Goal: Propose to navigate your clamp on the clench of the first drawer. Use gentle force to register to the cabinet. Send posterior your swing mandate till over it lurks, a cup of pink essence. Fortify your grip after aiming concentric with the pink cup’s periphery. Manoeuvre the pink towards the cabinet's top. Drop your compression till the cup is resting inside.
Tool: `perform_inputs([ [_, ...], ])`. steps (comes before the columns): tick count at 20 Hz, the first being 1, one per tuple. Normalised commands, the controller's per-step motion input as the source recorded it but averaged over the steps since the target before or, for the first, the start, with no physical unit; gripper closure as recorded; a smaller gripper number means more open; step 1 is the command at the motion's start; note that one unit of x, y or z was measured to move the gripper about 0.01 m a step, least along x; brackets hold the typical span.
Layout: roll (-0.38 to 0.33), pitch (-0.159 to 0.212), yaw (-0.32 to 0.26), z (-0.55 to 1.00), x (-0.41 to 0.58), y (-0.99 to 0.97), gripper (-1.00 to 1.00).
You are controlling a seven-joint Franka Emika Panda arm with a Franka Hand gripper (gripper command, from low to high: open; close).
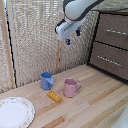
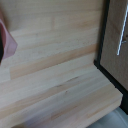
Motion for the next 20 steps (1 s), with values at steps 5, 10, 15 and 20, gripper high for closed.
perform_inputs([
  [5,-0.375,0.0,-0.015,0.04,0.109,0.0,-1.0],
  [10,-0.375,0.0,0.046,0.0,-0.215,0.0,-1.0],
  [15,-0.375,-0.015,0.106,0.0,-0.323,-0.13,-1.0],
  [20,-0.375,-0.028,0.116,0.0,-0.295,-0.25,-1.0],
])
